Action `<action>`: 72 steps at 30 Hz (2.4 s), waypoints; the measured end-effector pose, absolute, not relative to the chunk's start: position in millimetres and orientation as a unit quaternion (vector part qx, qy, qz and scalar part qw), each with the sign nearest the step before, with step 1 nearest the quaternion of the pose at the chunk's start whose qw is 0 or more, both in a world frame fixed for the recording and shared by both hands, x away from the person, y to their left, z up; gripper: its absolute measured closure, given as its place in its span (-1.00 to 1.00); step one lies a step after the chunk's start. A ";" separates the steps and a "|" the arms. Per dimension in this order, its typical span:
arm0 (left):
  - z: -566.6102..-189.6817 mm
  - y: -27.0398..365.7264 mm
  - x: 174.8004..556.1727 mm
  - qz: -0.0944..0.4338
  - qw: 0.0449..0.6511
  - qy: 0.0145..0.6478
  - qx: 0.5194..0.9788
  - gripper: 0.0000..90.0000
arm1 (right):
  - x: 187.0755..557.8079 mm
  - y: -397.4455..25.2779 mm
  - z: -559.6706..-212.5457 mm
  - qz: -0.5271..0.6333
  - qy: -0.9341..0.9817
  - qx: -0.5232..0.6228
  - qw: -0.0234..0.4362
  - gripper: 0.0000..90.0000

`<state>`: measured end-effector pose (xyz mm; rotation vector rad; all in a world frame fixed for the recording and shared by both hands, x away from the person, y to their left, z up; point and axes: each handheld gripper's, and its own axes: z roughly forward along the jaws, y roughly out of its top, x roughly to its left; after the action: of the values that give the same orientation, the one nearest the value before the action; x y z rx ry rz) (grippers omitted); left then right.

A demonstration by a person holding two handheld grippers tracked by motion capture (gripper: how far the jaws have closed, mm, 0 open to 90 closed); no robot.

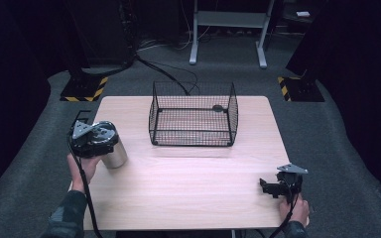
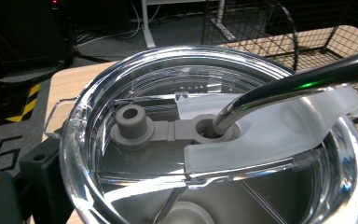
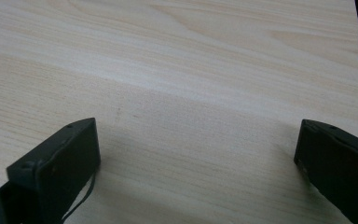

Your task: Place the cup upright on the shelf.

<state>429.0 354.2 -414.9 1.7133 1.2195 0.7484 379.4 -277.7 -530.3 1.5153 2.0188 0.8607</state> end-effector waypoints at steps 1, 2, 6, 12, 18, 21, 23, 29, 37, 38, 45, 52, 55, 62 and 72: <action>-413.9 353.5 428.0 0.301 0.439 0.488 0.692 -0.91 | 379.4 -277.7 -530.3 0.314 0.736 0.552 0.235 -1.00; -413.0 353.3 427.0 0.301 0.438 0.484 0.695 -0.91 | 379.4 -277.7 -530.3 0.314 0.736 0.552 0.235 -1.00; -409.5 349.2 423.6 0.299 0.446 0.479 0.694 -0.91 | 379.4 -277.7 -530.3 0.314 0.736 0.552 0.235 -1.00; -402.7 343.0 416.9 0.296 0.452 0.465 0.702 -0.91 | 379.4 -277.7 -530.3 0.314 0.736 0.552 0.235 -1.00; -397.4 336.1 409.4 0.295 0.457 0.452 0.707 -0.91 | 379.4 -277.7 -530.3 0.314 0.736 0.552 0.235 -1.00; -394.4 332.5 406.5 0.292 0.458 0.445 0.712 -0.91 | 379.4 -277.7 -530.3 0.314 0.736 0.552 0.235 -1.00; -392.3 329.1 404.6 0.292 0.459 0.439 0.715 -0.91 | 379.4 -277.7 -530.3 0.314 0.736 0.552 0.235 -1.00; -385.7 318.8 399.9 0.287 0.463 0.423 0.724 -0.91 | 379.4 -277.7 -530.3 0.314 0.736 0.552 0.235 -1.00; -378.5 305.1 397.7 0.283 0.468 0.407 0.732 -0.91 | 379.4 -277.7 -530.3 0.314 0.736 0.552 0.235 -1.00; -376.9 302.9 397.5 0.281 0.468 0.403 0.734 -0.91 | 379.4 -277.7 -530.3 0.314 0.736 0.552 0.235 -1.00; -372.5 294.5 397.2 0.279 0.472 0.393 0.738 -0.91 | 379.4 -277.7 -530.3 0.314 0.736 0.552 0.235 -1.00; -366.5 285.7 395.9 0.272 0.471 0.379 0.749 -0.91 | 379.4 -277.7 -530.3 0.314 0.736 0.552 0.235 -1.00; -364.8 280.1 396.2 0.273 0.476 0.375 0.747 -0.91 | 379.4 -277.7 -530.3 0.314 0.736 0.552 0.235 -1.00; -359.2 269.4 397.6 0.267 0.476 0.363 0.755 -0.91 | 379.4 -277.6 -530.3 0.314 0.736 0.552 0.235 -1.00; -353.6 253.3 399.7 0.262 0.478 0.345 0.764 -0.91 | 379.4 -277.7 -530.3 0.314 0.736 0.552 0.235 -1.00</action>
<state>399.7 253.3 -353.6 1.8665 0.8415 0.6401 379.4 -277.7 -530.3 1.5150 2.0186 0.8610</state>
